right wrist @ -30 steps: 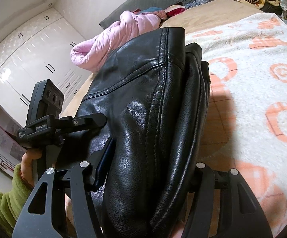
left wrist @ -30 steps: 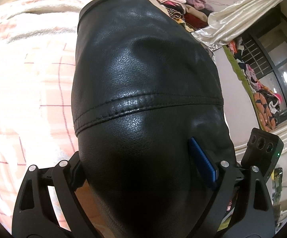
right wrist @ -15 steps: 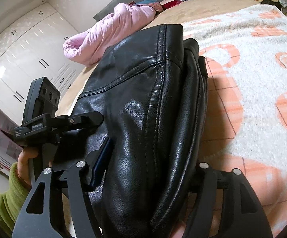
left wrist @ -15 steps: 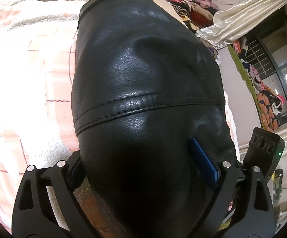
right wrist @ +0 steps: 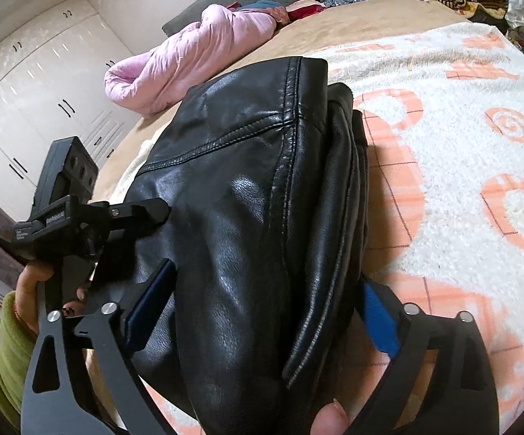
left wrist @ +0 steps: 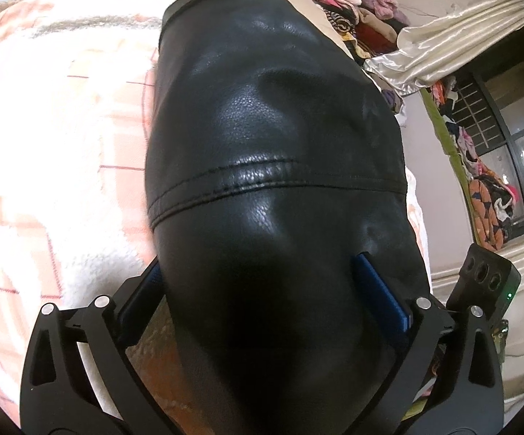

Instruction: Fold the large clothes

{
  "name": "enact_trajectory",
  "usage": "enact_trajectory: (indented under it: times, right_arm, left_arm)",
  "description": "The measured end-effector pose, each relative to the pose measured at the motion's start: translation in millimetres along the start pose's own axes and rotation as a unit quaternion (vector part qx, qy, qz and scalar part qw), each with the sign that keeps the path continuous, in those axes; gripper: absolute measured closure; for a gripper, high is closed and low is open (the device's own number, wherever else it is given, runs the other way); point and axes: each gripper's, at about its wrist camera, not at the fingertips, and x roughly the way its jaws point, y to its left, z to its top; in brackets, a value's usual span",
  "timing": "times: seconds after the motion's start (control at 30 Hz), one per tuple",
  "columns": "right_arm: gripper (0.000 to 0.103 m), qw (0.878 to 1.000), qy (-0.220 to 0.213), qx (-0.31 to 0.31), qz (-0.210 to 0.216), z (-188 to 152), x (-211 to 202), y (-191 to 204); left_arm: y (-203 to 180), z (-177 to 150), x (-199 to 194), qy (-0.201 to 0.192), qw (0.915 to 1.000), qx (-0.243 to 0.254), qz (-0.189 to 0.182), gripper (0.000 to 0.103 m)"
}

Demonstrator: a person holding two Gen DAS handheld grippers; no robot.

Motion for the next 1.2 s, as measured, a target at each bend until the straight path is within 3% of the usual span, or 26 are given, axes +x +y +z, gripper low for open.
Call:
enact_trajectory:
  times: [0.5,1.2]
  right_arm:
    - [0.005,0.997,-0.032,-0.029,-0.061,-12,-27,19]
    - [0.004,0.994,-0.071,-0.048,-0.065,-32,-71,43]
  left_arm:
    - [-7,-24,-46,-0.039,0.9957,0.044,0.072,0.010]
    - [-42,-57,-81,-0.070,0.9897,0.079,0.096,0.010]
